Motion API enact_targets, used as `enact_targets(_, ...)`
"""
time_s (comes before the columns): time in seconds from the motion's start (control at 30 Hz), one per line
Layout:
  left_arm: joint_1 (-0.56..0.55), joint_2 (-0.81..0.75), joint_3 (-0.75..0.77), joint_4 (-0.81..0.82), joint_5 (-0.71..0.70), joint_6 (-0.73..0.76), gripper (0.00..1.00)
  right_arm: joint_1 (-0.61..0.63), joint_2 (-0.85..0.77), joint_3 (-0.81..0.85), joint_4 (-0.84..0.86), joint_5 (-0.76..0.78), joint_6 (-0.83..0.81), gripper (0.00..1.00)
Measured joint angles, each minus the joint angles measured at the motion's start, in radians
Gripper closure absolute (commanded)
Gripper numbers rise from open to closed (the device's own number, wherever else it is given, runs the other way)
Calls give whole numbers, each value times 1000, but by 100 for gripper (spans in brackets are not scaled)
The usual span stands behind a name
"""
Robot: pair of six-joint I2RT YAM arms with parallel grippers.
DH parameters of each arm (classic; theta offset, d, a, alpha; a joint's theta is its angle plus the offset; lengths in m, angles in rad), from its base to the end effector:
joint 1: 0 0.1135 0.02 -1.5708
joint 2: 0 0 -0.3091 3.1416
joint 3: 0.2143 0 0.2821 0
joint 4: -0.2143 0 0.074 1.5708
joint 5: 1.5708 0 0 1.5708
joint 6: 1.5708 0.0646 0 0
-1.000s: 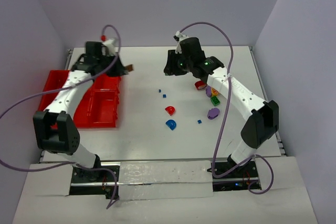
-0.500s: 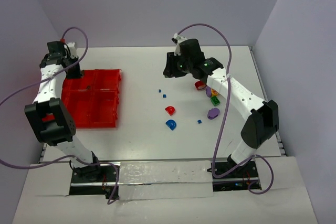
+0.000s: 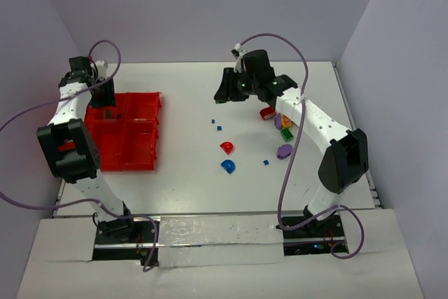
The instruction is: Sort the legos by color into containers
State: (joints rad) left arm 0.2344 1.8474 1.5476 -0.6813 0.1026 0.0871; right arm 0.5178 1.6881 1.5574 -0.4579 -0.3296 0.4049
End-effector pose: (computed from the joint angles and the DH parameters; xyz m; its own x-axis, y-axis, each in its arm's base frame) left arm 0.4513 0.1010 0.2719 -0.8206 -0.1070 -0.5614 -0.1046 0.9938 -0.0364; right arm 0.3804 0.2407 0.3690 -0.7200 0.0188 -0.6937 -0.4554 0.7415 0.4928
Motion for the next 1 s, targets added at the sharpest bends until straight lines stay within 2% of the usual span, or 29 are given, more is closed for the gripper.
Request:
enact_targets(0.13, 0, -71, -24, 48, 168, 7, 29, -42, 24, 0, 28, -63, 123, 100)
enact_targets(0.23, -37, -223, -127, 131, 301, 4, 27, -79, 39, -34, 103, -147, 266, 100)
enact_targets(0.3, -119, -337, -183, 161, 368, 1, 26, -99, 53, -73, 171, -213, 385, 100)
enact_targets(0.4, -313, -449, -224, 235, 450, -16, 25, -118, 80, -130, 268, -303, 540, 100)
enact_targets(0.47, -434, -473, -228, 273, 509, -46, 25, -118, 94, -173, 346, -363, 637, 100)
enact_targets(0.53, -497, -466, -229, 303, 554, -81, 22, -116, 100, -201, 399, -411, 709, 100)
enact_targets(0.8, -597, -383, -228, 343, 567, -181, 24, -109, 97, -286, 641, -507, 927, 100)
enact_targets(1.0, -711, -368, -222, 343, 489, -208, 29, -106, 96, -322, 674, -508, 1017, 100)
